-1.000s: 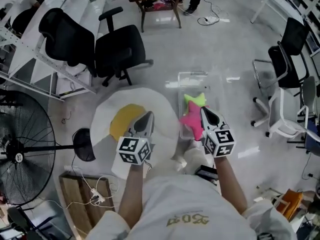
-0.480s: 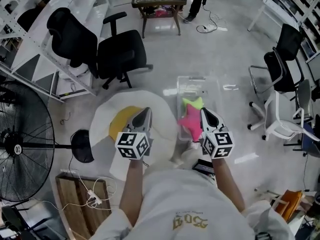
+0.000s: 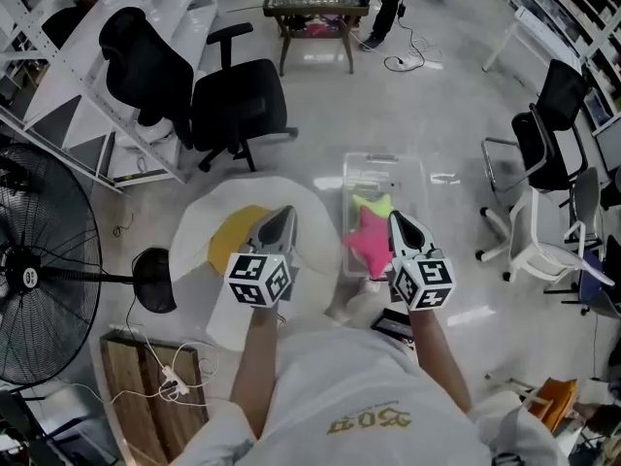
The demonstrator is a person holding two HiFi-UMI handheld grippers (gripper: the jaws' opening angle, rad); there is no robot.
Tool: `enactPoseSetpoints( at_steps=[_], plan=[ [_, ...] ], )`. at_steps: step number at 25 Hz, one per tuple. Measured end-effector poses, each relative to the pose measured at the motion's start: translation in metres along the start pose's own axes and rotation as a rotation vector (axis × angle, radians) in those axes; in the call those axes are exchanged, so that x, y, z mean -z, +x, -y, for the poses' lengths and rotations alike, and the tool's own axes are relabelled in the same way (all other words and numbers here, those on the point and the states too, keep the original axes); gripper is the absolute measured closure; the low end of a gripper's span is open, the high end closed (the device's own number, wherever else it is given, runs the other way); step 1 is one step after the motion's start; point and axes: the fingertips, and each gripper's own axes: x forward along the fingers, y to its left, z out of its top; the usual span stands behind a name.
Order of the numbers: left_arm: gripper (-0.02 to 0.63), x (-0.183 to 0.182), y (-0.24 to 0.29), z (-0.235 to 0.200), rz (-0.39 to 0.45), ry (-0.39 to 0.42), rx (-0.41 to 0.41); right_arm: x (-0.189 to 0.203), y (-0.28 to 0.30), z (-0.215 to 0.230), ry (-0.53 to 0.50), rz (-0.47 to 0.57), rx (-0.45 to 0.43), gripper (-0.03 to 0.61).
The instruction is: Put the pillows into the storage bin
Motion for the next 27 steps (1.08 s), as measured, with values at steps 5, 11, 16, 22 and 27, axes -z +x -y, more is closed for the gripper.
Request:
enactPoseSetpoints(
  at_steps=[5,11,16,22,27],
  plan=[
    [0.600,0.000,0.003,0.002,0.000,-0.006,0.000,-0.002,0.001,0.007,0.008,-0.004,0.004,0.566],
    [0.600,-0.001,0.006,0.000,-0.001,-0.016,0.008,-0.006,-0.001,0.014,0.044,0.012,0.007,0.566],
    [0.600,0.000,0.007,0.001,0.000,-0.024,0.008,-0.008,-0.004,0.022,0.052,0.016,0.016,0.566],
    [0.600,0.003,0.007,-0.001,-0.001,-0.031,0.011,-0.005,-0.004,0.023,0.053,0.009,0.019,0.566],
    [0.600,0.006,0.007,-0.006,-0.003,-0.037,0.014,-0.003,0.000,0.019,0.038,0.006,0.008,0.566]
  ],
)
